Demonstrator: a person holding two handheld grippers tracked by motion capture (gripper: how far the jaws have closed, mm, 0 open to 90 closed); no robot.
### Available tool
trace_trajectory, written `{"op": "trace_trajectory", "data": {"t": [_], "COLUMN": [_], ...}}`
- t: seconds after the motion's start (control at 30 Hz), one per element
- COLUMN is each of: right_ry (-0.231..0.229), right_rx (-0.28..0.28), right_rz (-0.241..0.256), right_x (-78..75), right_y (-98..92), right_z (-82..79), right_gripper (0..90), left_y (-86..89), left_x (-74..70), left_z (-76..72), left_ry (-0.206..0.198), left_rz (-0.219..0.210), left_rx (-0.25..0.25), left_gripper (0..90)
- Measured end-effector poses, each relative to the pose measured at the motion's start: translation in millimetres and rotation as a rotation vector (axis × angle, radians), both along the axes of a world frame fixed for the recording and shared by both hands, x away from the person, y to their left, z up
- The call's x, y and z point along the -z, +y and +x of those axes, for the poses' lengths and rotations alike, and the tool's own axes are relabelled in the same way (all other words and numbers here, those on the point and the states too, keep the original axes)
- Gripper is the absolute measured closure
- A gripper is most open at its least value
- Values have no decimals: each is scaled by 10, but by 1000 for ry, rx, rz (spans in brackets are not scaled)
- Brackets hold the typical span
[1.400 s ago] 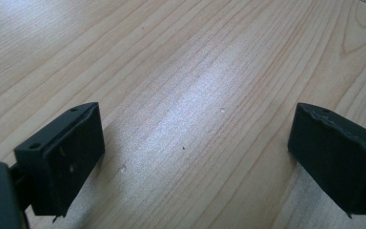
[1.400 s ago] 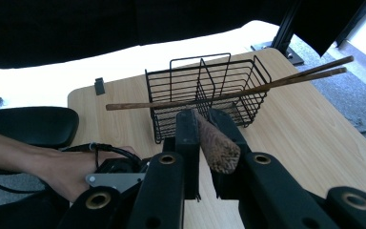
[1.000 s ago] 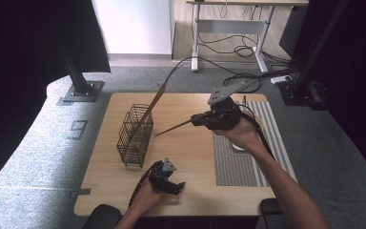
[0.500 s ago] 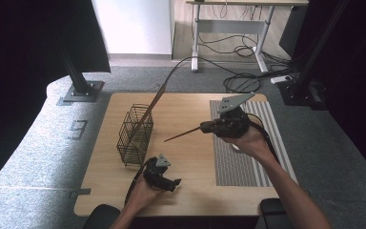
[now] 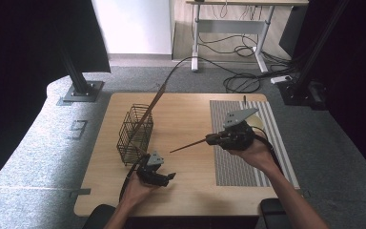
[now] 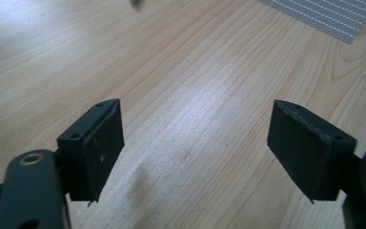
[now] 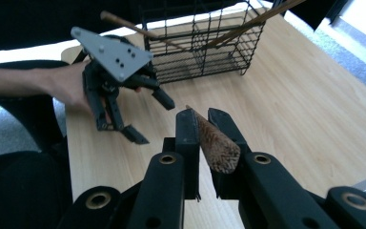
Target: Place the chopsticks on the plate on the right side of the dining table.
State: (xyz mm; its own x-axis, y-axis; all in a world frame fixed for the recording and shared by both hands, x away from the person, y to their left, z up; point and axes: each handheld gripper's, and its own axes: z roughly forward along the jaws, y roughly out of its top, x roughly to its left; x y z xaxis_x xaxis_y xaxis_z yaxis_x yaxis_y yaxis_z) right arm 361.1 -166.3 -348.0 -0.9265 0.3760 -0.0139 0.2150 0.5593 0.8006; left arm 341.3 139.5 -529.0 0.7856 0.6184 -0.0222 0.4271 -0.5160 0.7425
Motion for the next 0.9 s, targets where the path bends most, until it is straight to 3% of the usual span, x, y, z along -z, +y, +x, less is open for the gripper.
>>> {"op": "trace_trajectory", "data": {"t": [0.57,0.9], "right_ry": [50,74], "right_rx": [-88,-129], "right_rz": [-23,-26], "right_x": [387,504], "right_y": [201,335], "right_z": [-120,-143], "right_gripper": [820,820], "left_y": [-45,-45], "left_x": [-66,-108], "left_z": [-78,-124], "left_ry": [-38,-72], "left_rz": [-56,-75], "left_rx": [82,100], "left_gripper": [349,554]}}
